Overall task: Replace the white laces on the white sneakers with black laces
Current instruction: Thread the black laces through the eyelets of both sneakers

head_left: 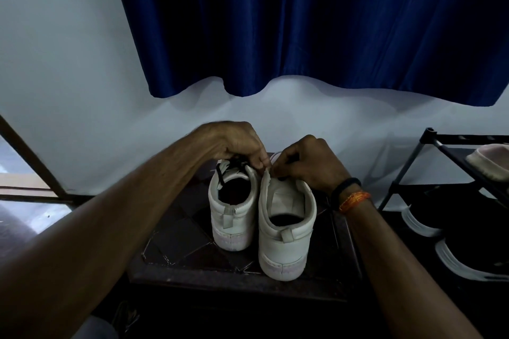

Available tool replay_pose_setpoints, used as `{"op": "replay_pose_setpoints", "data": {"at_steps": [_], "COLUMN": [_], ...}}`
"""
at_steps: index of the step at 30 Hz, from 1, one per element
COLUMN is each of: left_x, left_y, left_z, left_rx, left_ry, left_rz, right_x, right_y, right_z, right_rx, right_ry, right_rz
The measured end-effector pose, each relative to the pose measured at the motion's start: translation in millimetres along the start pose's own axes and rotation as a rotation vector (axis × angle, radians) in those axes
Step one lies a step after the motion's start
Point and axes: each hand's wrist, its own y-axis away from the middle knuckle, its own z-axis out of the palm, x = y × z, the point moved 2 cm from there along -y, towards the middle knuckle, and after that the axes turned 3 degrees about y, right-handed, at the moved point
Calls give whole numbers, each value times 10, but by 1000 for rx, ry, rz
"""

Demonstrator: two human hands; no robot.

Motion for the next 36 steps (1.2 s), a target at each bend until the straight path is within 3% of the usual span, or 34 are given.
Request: {"op": "replay_pose_setpoints", "data": {"at_steps": [7, 15, 27, 32, 36], "left_x": [-63, -16, -107, -230, -274], "left_y": [36, 59, 140, 207, 208], "left_z": [51, 98, -29, -106, -28], "left_rx": [76, 127, 371, 449, 378], "left_ry": [-189, -372, -169, 83, 456], "left_rz": [205, 214, 166, 146, 191], "right_x": [0, 38, -15, -40, -62], "right_y": [6, -2, 25, 34, 50], "right_z": [-8, -87, -98, -100, -105], "right_rx": [-17, -63, -144, -154, -143], "right_ry": [-25, 15, 112, 161, 145], "right_rz": [2, -10, 81, 102, 109]}}
